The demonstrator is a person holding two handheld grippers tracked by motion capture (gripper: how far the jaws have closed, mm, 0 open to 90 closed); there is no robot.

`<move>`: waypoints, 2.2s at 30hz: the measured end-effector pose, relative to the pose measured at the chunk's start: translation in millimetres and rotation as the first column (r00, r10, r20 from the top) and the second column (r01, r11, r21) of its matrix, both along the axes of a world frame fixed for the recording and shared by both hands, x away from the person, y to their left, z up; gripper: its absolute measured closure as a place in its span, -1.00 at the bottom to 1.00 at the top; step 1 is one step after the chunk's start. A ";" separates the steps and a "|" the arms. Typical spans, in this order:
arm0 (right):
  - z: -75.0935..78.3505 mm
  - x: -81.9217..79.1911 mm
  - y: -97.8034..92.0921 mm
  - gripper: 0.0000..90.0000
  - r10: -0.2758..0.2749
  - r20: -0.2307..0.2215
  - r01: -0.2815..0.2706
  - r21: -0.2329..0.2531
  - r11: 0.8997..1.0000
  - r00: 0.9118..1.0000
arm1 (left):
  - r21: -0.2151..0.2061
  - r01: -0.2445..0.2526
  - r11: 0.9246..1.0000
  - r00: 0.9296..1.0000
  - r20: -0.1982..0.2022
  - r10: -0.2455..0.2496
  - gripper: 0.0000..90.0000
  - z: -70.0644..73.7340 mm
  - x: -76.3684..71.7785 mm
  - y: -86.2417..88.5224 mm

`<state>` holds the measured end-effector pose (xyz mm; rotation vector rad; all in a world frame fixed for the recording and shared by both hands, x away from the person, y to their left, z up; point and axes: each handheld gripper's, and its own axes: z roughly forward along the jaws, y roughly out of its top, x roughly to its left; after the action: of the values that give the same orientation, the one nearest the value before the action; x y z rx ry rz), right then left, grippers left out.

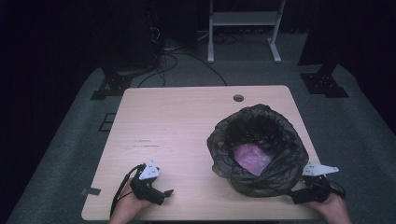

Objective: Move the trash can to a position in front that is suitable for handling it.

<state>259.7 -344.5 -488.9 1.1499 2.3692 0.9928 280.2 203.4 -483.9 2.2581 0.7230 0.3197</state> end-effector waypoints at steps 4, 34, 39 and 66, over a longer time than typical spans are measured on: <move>1.0 -0.7 -1.8 -1.00 -0.004 -0.009 0.004 -0.007 1.000 1.000 | 0.001 -0.001 1.000 1.000 0.000 0.001 -1.00 0.0 -0.1 -0.1; 58.8 -27.1 -40.8 -1.00 -0.035 -0.014 0.037 0.162 0.986 0.999 | 0.001 -0.009 1.000 1.000 0.001 0.009 -1.00 0.0 -1.2 -0.5; 72.8 -28.8 -42.6 -1.00 -0.028 0.002 0.028 0.180 0.983 1.000 | 0.002 -0.012 1.000 1.000 0.000 0.012 -1.00 0.1 -2.2 -0.7; 165.8 -15.8 -31.6 -1.00 0.037 0.094 -0.061 0.267 0.962 0.995 | 0.000 -0.013 1.000 1.000 0.001 0.013 -1.00 -0.1 -2.2 -0.8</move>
<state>243.9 -376.1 -323.1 1.1159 2.2524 1.3884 278.0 202.6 -484.1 2.2539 0.7371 0.3268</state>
